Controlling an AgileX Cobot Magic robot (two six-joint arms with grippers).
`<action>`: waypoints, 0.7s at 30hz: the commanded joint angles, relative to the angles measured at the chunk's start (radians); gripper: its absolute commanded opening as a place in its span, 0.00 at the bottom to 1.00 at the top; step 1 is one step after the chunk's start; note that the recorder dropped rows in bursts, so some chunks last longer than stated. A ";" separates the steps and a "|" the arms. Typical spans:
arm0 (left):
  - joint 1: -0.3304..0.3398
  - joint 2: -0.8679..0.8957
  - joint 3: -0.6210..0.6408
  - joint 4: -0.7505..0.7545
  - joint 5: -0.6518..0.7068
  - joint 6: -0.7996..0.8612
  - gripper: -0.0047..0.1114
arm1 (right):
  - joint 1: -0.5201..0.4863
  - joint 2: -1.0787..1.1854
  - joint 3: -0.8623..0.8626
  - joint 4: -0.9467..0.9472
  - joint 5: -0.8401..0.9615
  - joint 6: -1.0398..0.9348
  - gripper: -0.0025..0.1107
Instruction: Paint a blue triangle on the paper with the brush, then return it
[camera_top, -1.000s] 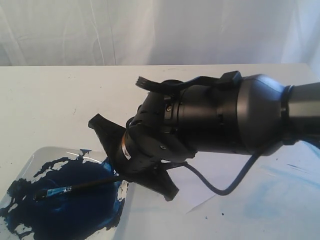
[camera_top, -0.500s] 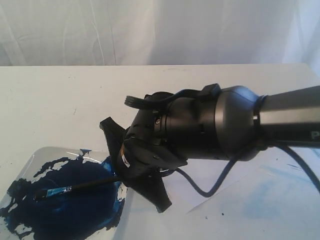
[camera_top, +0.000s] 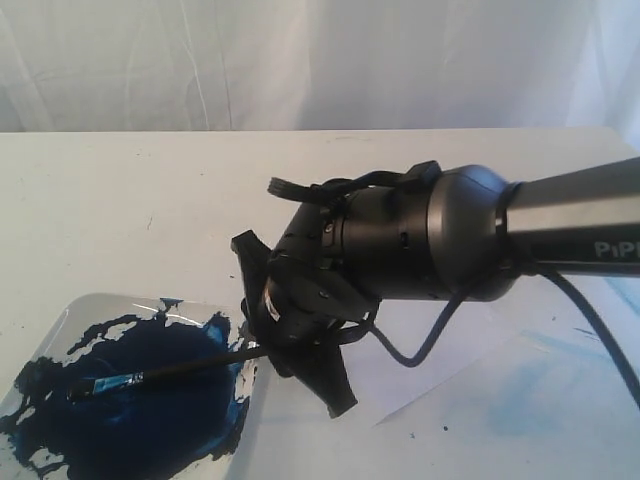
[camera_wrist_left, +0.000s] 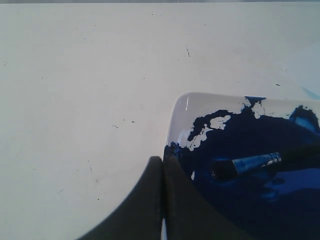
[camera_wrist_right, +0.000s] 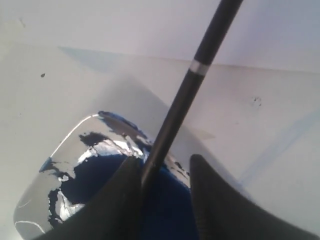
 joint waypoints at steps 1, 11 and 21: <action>-0.009 -0.004 0.004 -0.005 0.003 -0.001 0.04 | -0.015 0.000 0.002 -0.002 -0.005 0.003 0.31; -0.009 -0.004 0.004 -0.005 0.003 -0.001 0.04 | -0.051 0.007 0.002 -0.006 -0.078 0.003 0.31; -0.009 -0.004 0.004 -0.005 0.003 -0.001 0.04 | -0.053 0.031 0.002 0.003 -0.104 0.003 0.31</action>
